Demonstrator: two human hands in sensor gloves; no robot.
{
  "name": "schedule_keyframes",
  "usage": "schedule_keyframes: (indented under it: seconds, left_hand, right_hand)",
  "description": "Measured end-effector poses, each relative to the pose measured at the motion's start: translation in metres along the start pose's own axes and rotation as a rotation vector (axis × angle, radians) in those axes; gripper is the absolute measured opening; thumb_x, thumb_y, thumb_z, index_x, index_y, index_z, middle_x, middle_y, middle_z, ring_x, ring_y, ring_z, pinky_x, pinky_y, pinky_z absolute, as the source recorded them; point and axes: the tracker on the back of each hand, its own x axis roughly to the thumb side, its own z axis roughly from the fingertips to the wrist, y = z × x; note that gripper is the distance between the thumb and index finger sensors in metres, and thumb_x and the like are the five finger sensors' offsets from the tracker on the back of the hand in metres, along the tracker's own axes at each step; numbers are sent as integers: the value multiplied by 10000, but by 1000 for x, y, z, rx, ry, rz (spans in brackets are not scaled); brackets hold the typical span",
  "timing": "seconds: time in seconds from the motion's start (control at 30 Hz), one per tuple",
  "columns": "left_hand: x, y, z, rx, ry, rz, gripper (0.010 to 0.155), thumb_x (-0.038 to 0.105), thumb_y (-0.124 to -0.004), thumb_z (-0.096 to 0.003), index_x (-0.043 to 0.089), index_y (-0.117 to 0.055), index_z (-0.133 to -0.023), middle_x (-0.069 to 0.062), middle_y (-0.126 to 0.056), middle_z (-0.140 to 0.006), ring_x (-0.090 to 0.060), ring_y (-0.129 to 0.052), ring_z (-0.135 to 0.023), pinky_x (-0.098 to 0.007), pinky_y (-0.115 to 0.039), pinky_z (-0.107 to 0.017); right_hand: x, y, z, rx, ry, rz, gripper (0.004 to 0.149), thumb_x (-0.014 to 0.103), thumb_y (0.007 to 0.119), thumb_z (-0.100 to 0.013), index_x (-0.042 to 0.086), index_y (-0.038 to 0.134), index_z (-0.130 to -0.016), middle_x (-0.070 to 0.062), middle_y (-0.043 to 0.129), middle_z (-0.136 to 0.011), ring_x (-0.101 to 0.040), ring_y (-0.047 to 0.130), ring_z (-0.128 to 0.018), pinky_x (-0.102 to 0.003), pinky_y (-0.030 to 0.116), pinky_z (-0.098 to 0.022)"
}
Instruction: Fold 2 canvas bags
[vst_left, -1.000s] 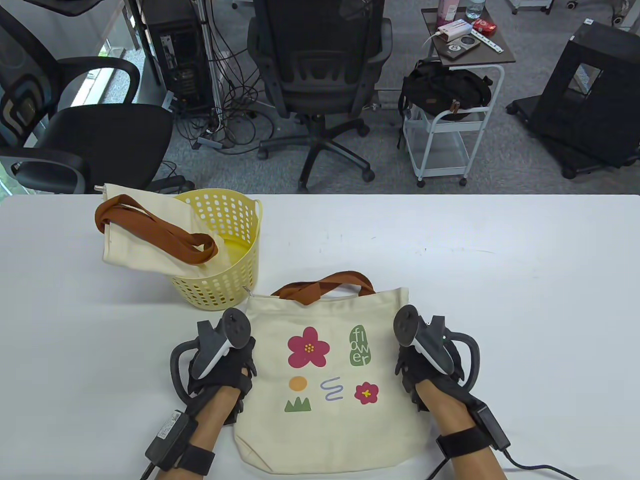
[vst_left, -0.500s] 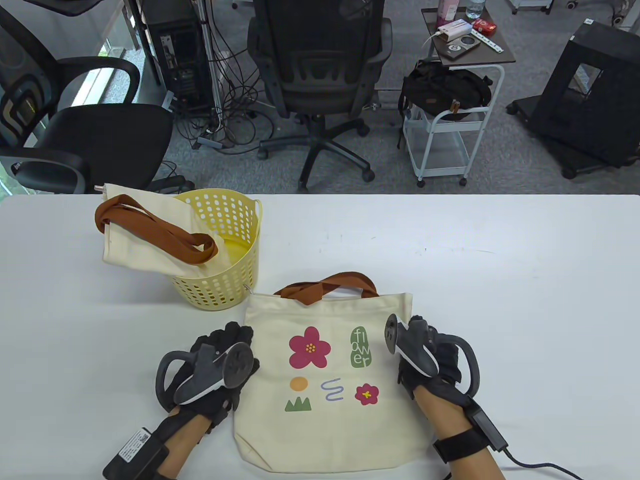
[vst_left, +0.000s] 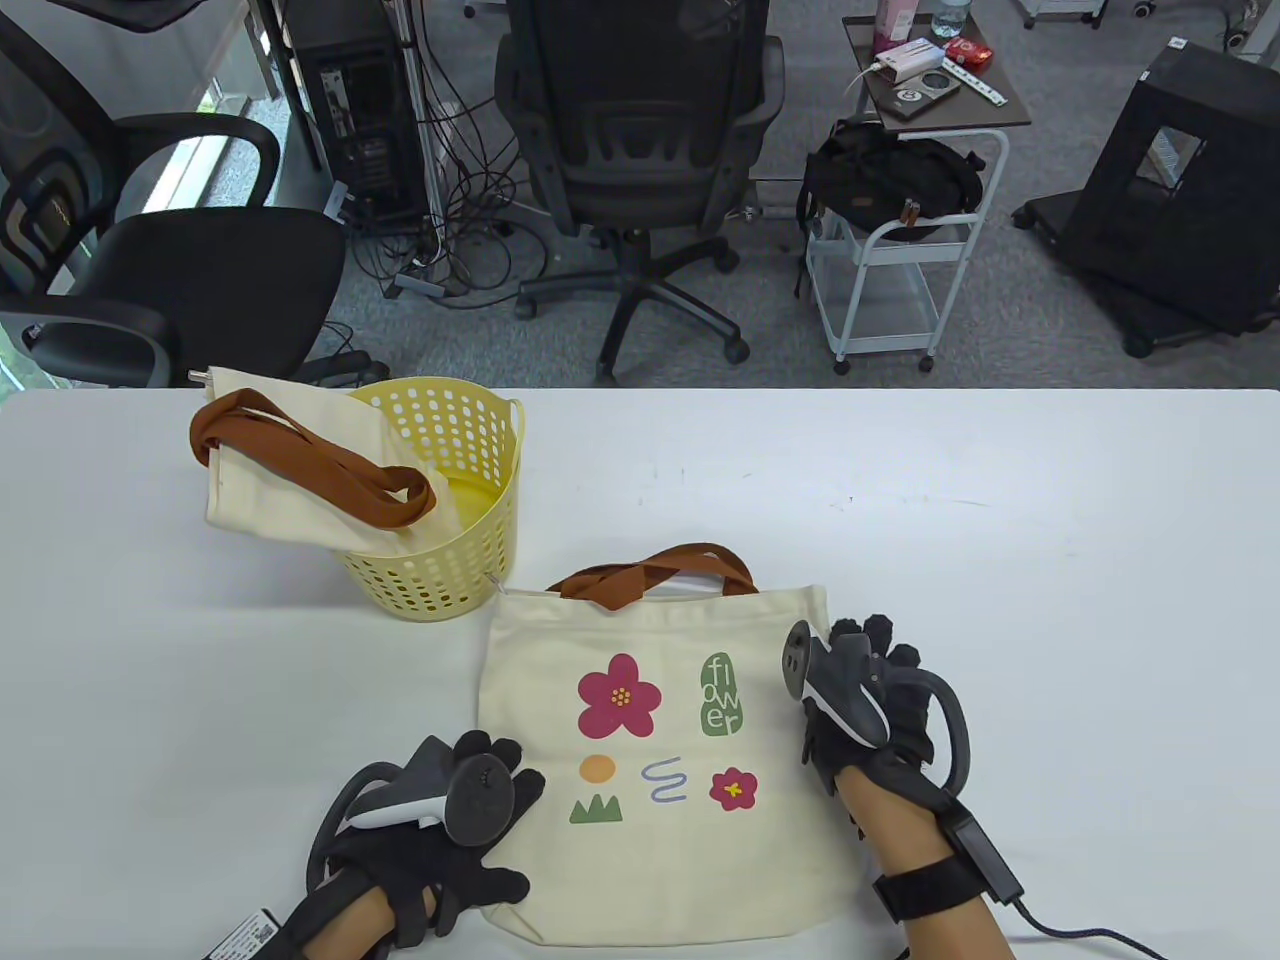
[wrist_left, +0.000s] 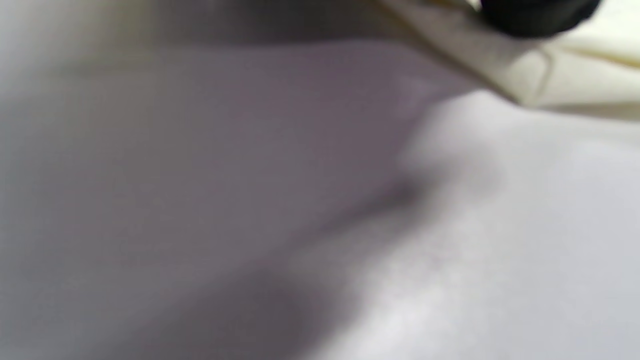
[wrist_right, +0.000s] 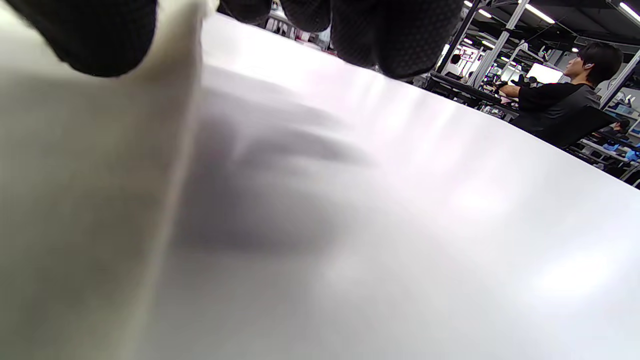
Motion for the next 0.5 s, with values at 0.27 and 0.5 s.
schedule_keyframes:
  seconds: [0.27, 0.5]
  left_hand:
    - [-3, -3, -3, -2, -13, 29, 921, 634, -698, -398, 367, -90, -1035, 20, 116, -1080, -336, 151, -1027, -621, -40, -747]
    - [-3, -3, -3, 0, -17, 34, 921, 633, -699, -399, 366, -88, -1035, 20, 119, -1079, -338, 155, -1025, -622, -34, -744]
  right_hand:
    - [50, -49, -6, -125, -230, -183, 764, 491, 837, -450, 284, 457, -1080, -71, 375, -1186, -407, 420, -1083, -573, 511, -775]
    - [116, -76, -53, -54, -350, -204, 700, 421, 884, -437, 310, 558, -1046, -44, 416, -1177, -371, 429, -1083, -545, 513, -784]
